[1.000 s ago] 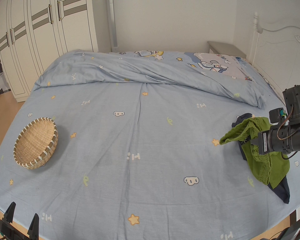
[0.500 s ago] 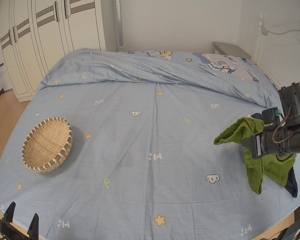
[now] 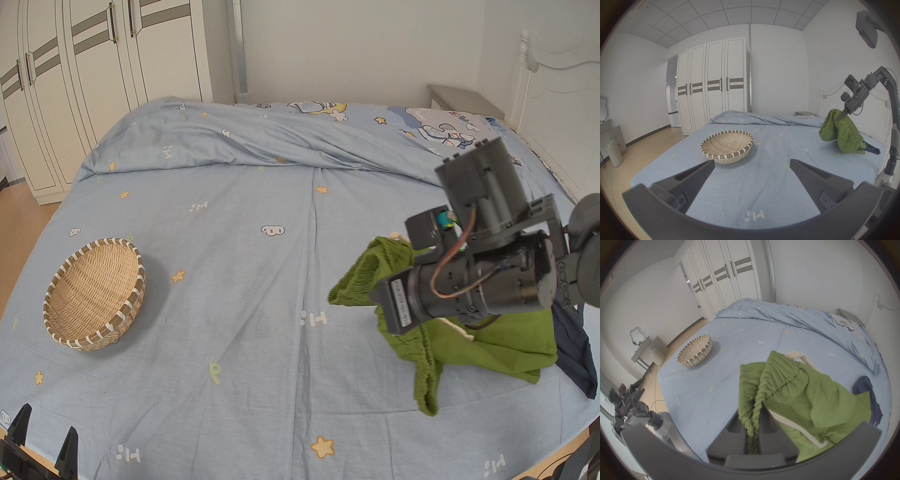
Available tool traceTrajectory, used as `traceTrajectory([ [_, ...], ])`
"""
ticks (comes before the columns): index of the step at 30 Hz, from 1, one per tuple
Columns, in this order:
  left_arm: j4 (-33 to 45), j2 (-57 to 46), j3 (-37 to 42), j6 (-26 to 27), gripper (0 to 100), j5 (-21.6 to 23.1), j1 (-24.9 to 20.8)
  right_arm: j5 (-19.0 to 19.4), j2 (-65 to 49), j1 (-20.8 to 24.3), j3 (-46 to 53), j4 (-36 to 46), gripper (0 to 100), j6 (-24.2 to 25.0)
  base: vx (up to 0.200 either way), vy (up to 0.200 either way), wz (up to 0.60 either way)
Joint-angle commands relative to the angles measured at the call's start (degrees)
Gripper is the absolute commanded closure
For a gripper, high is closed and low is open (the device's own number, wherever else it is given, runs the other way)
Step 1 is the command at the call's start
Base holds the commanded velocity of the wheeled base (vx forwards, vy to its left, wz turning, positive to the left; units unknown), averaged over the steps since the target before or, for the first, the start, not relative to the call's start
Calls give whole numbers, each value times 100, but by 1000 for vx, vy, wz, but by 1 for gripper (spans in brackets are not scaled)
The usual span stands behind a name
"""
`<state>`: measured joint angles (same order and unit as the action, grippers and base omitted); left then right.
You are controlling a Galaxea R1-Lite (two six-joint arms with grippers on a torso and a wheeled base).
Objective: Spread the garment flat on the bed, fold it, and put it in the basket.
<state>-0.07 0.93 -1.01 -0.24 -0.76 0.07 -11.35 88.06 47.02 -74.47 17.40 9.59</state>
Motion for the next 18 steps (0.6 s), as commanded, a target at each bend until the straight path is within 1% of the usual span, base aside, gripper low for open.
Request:
traceTrajectory([
  [1,-1,-93,92,-2,0,-4,1,19,1125,431,-1069,1,100,69,0,0,0],
  [2,-1,-93,101,-2,0,-4,1,19,1143,440,-1087,1,100,69,0,0,0],
  [4,-1,-93,101,-2,0,-4,1,28,1468,572,-1553,9,100,78,0,0,0],
  [9,-1,-93,101,-2,0,-4,1,-25,1995,739,-2203,18,100,95,0,0,0],
  [10,-1,-93,101,-2,0,-4,1,-34,2153,835,-2467,53,100,104,0,0,0],
  [17,-1,-93,101,-2,0,-4,1,-43,2786,1108,-3337,132,100,104,0,0,0],
  [18,-1,-93,101,-2,0,-4,1,-43,2786,1108,-3337,132,100,104,0,0,0],
])
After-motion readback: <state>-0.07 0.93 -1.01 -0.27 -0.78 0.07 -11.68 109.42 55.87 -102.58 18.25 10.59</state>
